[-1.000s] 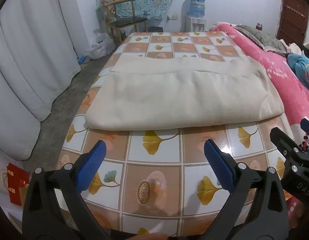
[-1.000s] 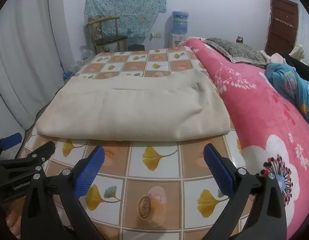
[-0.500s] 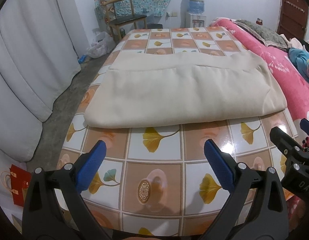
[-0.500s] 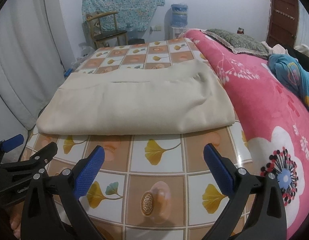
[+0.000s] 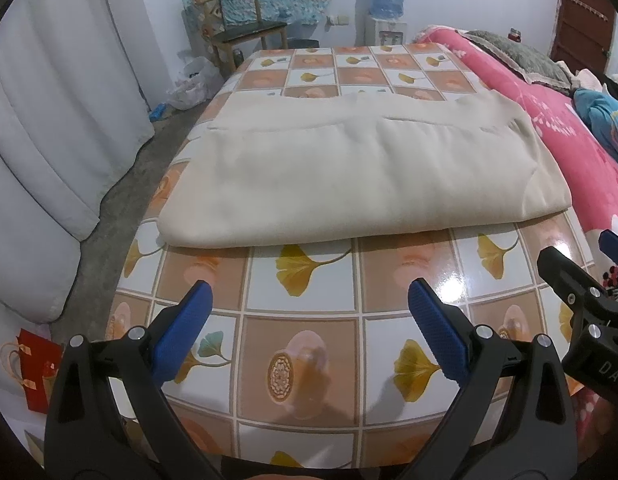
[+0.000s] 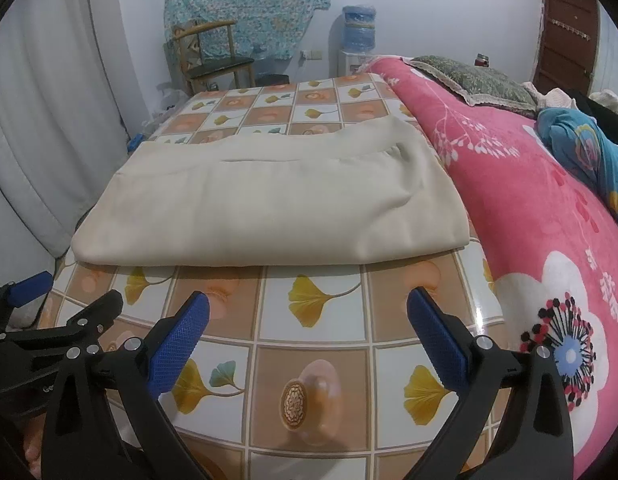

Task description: Fold large clothes

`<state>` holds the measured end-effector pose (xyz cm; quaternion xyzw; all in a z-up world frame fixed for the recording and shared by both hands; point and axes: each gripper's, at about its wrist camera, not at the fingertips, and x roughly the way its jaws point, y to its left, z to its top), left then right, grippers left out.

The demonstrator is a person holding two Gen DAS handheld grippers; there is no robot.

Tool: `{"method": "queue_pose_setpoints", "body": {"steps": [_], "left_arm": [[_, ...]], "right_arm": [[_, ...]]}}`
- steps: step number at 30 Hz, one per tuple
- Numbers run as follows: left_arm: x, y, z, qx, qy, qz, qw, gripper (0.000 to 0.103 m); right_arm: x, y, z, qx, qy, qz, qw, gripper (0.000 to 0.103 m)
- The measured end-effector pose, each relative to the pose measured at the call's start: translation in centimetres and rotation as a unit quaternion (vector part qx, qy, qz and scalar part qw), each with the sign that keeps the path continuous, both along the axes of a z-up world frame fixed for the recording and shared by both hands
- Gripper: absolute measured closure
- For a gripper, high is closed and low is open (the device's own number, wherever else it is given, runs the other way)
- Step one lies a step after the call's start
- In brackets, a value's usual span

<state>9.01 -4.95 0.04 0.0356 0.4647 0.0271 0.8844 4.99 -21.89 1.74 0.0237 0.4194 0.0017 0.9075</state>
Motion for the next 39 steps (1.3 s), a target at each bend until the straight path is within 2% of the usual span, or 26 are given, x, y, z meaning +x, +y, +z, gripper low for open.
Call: {"method": "queue_pose_setpoints", "body": {"steps": [39], "left_arm": [[-0.42,-0.27,0.60,-0.008,-0.004,-0.002,1.0000,0.008]], "right_arm": [[-0.51,0.08,-0.66,-0.013,0.007,0.007,1.000,0.007]]}}
